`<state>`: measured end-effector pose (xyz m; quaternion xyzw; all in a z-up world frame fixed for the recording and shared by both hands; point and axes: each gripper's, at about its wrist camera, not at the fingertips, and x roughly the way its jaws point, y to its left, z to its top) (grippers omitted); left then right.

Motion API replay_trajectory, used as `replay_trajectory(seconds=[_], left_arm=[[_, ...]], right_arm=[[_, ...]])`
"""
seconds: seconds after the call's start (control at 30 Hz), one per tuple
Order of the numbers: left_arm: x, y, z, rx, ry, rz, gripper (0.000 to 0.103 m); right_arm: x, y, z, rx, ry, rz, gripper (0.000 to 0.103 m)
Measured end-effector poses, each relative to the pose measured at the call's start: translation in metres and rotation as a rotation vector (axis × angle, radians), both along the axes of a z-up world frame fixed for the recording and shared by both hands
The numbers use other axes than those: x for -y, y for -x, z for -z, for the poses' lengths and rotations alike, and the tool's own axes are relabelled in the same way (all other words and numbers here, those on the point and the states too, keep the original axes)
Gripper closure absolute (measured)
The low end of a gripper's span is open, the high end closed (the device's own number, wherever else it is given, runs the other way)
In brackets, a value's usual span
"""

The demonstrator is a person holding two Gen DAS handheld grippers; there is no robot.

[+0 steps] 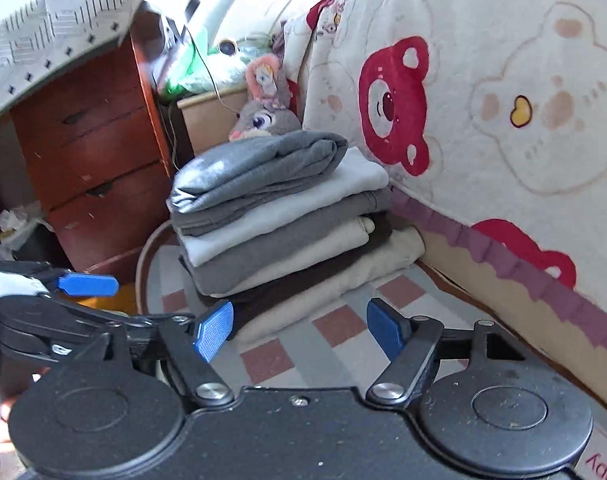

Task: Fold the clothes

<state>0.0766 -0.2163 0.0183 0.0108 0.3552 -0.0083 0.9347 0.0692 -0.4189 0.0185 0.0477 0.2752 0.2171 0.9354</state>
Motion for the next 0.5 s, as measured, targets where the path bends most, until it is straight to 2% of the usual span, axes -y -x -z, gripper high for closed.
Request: replay_trajectory(seconds=[0.27,0.4,0.5], left_arm=[[0.028,0.029,-0.005,-0.017,-0.015,-0.055,0.0],[0.039,0.03,-0.004,-0.016,-0.053,-0.047,0.0],[0.041,0.03,-0.002,-0.011,-0.02,-0.014,0.0]], right_arm=[[0.013,0.028,-0.012,0.043,-0.007,0.018,0.015],[0.019,0.034,-0.013,0.047,-0.017,0.036,0.015],[0.025,0.033,-0.012,0.02,-0.031,0.061,0.015]])
